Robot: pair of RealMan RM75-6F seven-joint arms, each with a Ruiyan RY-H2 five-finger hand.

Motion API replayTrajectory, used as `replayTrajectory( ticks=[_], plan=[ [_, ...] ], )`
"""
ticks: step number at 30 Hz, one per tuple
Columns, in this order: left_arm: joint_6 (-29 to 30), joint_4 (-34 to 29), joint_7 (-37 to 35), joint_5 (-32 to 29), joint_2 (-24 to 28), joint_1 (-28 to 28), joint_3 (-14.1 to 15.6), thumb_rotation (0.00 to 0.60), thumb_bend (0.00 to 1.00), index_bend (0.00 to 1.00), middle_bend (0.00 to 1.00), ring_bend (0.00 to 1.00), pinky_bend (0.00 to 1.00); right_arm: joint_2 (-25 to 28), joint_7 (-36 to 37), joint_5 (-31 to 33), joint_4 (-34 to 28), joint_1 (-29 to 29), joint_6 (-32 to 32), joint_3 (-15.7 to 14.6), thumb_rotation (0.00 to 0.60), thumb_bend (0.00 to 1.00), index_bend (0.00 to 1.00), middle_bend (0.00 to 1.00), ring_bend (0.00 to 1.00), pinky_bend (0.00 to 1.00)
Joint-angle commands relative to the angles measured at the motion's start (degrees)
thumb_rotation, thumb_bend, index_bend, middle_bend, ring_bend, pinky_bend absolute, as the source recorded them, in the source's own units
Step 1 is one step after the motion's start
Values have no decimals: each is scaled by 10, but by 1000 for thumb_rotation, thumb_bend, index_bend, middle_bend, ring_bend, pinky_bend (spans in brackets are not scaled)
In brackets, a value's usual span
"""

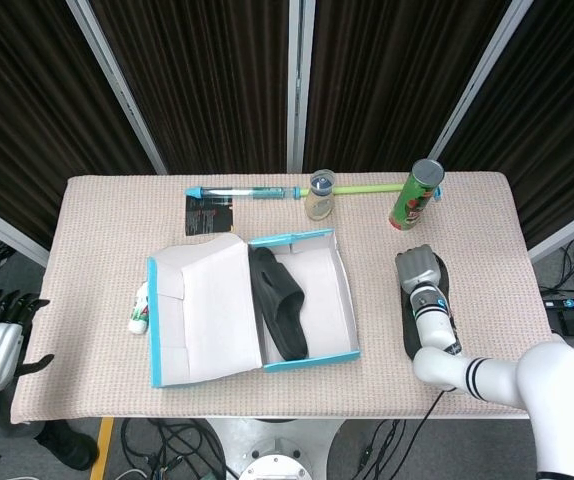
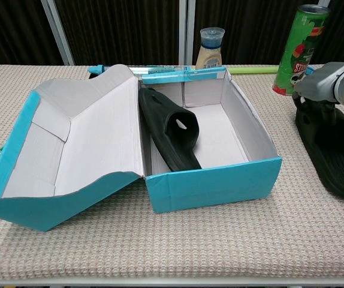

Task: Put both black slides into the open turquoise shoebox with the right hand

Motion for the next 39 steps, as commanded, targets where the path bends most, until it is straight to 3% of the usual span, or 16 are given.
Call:
replayTrajectory(
  ticks=[1,11,17,21,26,31,39],
  plan=[
    [0,-1,0,0,1,0,0,600,0,224,142,83,53,37,85,-93,-33,-31,13,25,600,77,422,397,777,1000],
    [4,-15,5,9,9,-2,1,600,0,224,141,83,53,151,334,-339,-130,-107,47,86,600,77,443,414,779,1000],
    [7,-24,6,13,14,-1,2,600,0,224,142,83,54,158,582,-474,-119,-156,68,140,600,77,443,424,778,1000],
    [6,-28,0,16,19,0,5,600,0,224,141,82,54,132,768,-549,-86,-174,73,168,600,89,443,423,771,1000],
    [6,-31,-2,17,21,-1,5,600,0,224,142,82,54,79,921,-597,-31,-167,54,184,600,97,443,418,769,1000],
    [2,-31,-12,18,24,-1,7,600,0,224,142,83,54,21,1027,-608,19,-152,29,200,600,101,443,417,768,1000],
    [-4,-25,-22,14,22,-2,8,600,0,224,142,83,54,-79,1093,-629,121,-141,22,195,600,101,443,414,759,1000]
  ],
)
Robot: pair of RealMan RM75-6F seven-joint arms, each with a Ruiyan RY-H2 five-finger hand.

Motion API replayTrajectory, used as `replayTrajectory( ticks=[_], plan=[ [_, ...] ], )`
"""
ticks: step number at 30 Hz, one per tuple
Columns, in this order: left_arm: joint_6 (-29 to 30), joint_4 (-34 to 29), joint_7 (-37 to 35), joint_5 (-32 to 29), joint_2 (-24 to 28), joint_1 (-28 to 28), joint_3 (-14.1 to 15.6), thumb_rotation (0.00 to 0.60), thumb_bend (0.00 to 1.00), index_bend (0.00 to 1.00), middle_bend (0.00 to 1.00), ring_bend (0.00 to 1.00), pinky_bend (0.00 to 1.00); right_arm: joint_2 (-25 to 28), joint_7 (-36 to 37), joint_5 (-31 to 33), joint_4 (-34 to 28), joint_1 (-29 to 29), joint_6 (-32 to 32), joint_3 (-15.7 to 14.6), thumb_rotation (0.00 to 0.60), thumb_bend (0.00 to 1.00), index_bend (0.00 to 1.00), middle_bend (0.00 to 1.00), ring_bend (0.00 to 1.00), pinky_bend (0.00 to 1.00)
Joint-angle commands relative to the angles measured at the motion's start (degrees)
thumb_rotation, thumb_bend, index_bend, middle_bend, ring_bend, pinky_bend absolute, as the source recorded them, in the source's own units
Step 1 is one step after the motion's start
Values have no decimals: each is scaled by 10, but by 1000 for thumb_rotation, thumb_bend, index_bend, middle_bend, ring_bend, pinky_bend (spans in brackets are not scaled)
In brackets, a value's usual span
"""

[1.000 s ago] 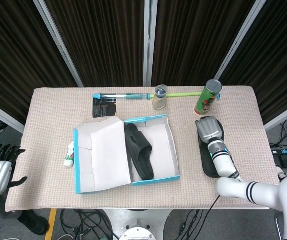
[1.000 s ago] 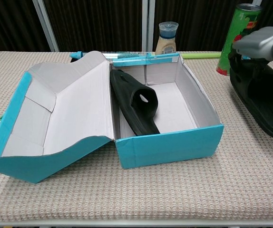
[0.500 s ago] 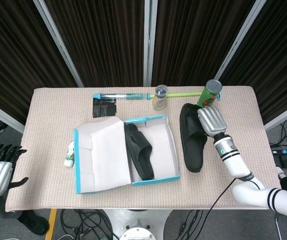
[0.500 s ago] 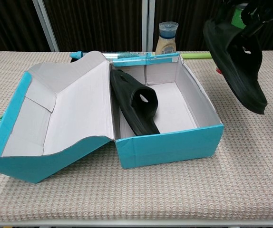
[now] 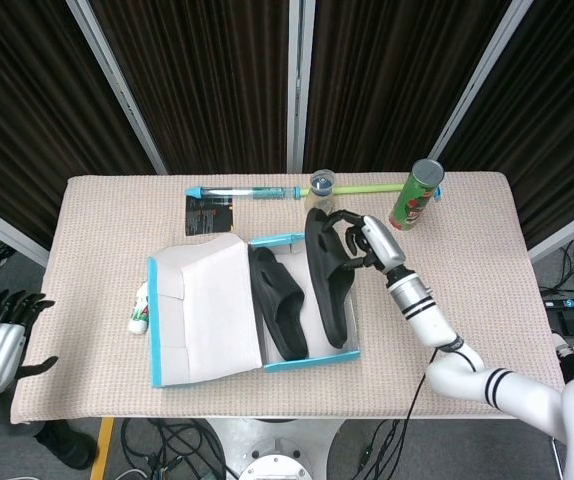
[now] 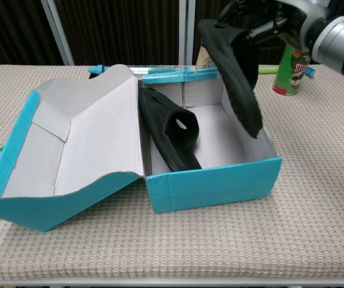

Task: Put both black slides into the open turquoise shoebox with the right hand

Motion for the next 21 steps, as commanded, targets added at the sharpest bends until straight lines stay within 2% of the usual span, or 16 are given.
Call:
replayTrajectory(
  ticks=[1,6,15,21],
  plan=[
    [-1,2,-3,-1,-1,0,0,600,0,224,142,83,54,-47,29,-20,51,7,-8,-1,600,101,443,413,756,1000],
    [-2,5,-8,-1,-1,0,1,600,0,224,142,83,54,-88,43,-28,96,21,-16,3,600,101,445,409,752,993],
    [-5,10,-15,0,-4,-2,1,600,0,224,141,83,54,-138,-31,-43,161,47,-16,2,600,107,448,401,747,979],
    [-5,13,-19,-1,-4,-1,2,600,0,224,142,83,54,-155,-38,-44,184,50,-22,0,600,123,439,391,742,976]
  ],
)
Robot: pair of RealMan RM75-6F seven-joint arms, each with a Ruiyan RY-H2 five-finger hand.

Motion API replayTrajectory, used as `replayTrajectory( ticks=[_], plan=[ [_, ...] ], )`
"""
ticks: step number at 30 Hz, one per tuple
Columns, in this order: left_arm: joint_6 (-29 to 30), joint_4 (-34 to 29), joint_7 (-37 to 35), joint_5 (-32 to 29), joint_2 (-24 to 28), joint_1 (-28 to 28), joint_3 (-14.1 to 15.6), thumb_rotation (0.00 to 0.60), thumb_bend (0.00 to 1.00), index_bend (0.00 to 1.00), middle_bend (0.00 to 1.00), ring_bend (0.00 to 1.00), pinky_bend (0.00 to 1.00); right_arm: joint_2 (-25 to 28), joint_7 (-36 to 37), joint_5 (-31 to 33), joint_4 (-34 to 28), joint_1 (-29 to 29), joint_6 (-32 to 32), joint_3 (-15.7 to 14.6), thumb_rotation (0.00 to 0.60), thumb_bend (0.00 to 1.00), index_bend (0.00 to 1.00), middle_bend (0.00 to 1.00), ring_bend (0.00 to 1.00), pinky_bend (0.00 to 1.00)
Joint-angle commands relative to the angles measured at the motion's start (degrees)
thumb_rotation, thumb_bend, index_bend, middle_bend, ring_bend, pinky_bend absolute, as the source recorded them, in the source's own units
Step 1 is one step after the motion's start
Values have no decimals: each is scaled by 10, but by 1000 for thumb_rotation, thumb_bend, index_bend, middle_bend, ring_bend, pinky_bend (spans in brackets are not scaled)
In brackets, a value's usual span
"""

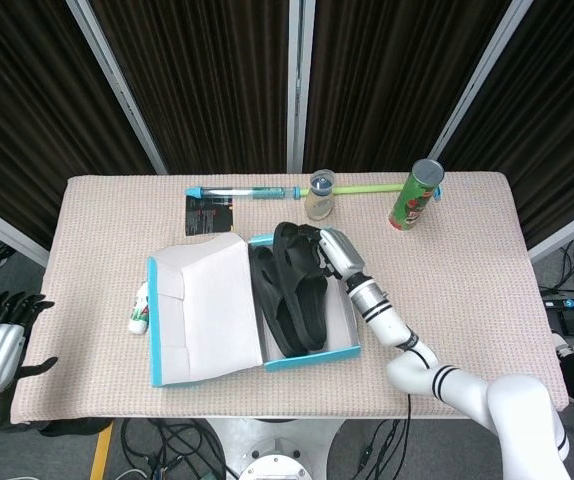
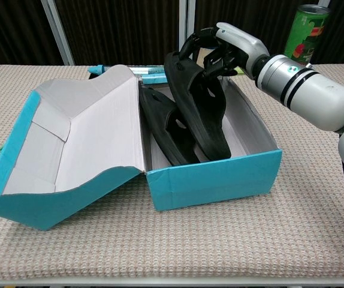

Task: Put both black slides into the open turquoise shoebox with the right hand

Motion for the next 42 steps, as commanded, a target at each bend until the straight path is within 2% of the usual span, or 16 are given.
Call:
replayTrajectory(
  ticks=[1,11,16,18,20,22,24,27,32,42],
  plan=[
    [0,1,-1,0,0,0,0,600,0,224,141,83,55,-6,-1,-3,8,1,-3,-3,600,124,436,389,742,975],
    [-4,3,-2,2,-2,-4,0,600,0,224,142,82,55,1,-11,8,-7,-2,-29,-3,600,131,387,362,729,974],
    [-4,4,-4,2,-3,-4,-1,600,0,224,141,83,55,15,-36,21,-31,-9,-48,-4,600,125,321,316,710,968],
    [-5,5,-4,2,-3,-4,0,600,0,224,142,83,55,22,-52,27,-44,-9,-61,-5,600,122,278,285,697,964],
    [-5,6,-4,2,-4,-4,0,600,0,224,141,83,55,30,-69,32,-56,-11,-70,-7,600,119,184,219,670,947],
    [-4,7,-6,2,-5,-4,0,600,0,224,142,83,55,42,-86,36,-73,-13,-82,-10,600,114,54,122,632,912],
    [-3,8,-7,2,-5,-4,0,600,0,224,142,83,55,53,-104,38,-89,-14,-83,-10,600,97,1,47,607,894],
    [-3,9,-8,3,-5,-4,0,600,0,224,142,83,55,70,-119,40,-116,-18,-84,-10,600,71,0,0,581,892],
    [-2,11,-9,5,-6,-5,-1,600,0,224,141,82,55,115,-144,41,-170,-25,-94,-15,600,66,0,0,556,892],
    [2,8,-5,9,-5,-5,0,600,0,224,141,82,55,240,-242,44,-296,-34,-118,-31,600,56,0,0,547,892]
  ],
)
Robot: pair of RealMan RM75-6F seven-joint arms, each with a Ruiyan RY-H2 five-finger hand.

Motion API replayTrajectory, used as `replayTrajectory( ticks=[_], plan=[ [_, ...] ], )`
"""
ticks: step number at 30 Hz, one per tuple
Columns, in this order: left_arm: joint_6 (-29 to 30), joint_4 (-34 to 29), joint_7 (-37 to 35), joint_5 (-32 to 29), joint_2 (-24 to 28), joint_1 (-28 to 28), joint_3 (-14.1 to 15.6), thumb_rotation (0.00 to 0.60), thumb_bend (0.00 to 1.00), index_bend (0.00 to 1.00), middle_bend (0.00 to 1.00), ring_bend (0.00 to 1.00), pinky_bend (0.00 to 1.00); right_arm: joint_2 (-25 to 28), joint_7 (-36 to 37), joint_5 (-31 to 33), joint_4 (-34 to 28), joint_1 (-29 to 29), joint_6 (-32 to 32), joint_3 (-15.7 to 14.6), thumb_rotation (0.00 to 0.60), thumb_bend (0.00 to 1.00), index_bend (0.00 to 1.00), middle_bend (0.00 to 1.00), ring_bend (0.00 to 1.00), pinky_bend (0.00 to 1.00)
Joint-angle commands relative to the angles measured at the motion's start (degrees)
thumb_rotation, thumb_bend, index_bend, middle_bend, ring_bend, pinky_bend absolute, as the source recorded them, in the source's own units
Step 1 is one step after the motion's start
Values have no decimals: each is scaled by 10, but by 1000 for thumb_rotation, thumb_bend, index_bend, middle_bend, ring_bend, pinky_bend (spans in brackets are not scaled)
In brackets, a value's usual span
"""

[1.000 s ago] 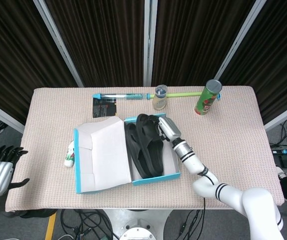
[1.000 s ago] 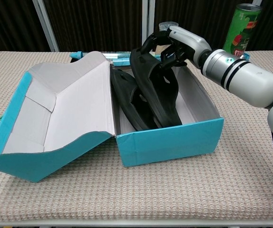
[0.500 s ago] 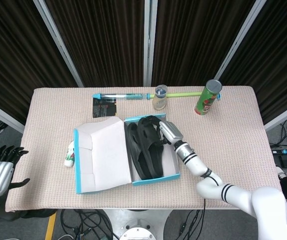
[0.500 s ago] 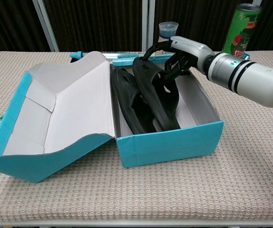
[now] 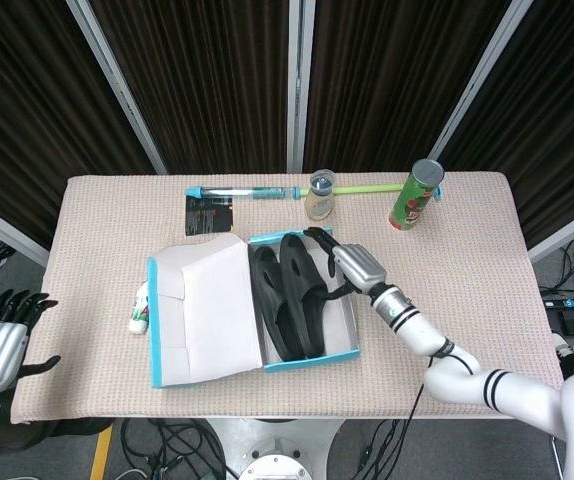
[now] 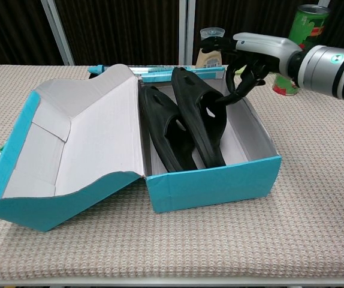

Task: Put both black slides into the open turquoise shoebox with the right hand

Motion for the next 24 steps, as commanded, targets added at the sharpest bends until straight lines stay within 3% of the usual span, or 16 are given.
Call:
replayTrajectory(
  ticks=[1,5,9,13,17,24],
  plan=[
    [1,-1,1,1,1,-1,0,600,0,224,141,83,55,50,-51,8,-55,1,-17,-4,600,42,0,0,546,892],
    [1,-4,5,2,2,-1,0,600,0,224,141,83,56,99,-87,16,-121,4,-23,-1,600,60,0,7,583,892],
    [3,-9,9,2,4,-1,-1,600,0,224,141,83,56,127,-114,25,-172,12,-30,5,600,279,41,113,661,896],
    [3,-12,12,2,5,0,0,600,0,224,142,83,56,121,-170,39,-178,24,-25,6,600,423,154,202,692,910],
    [4,-13,12,0,7,1,0,600,0,224,141,83,56,96,-255,75,-168,42,-14,3,600,544,201,217,698,911],
    [2,-11,10,-1,6,2,1,600,0,224,142,83,56,64,-337,144,-154,64,-11,-3,600,578,205,222,698,911]
  ],
)
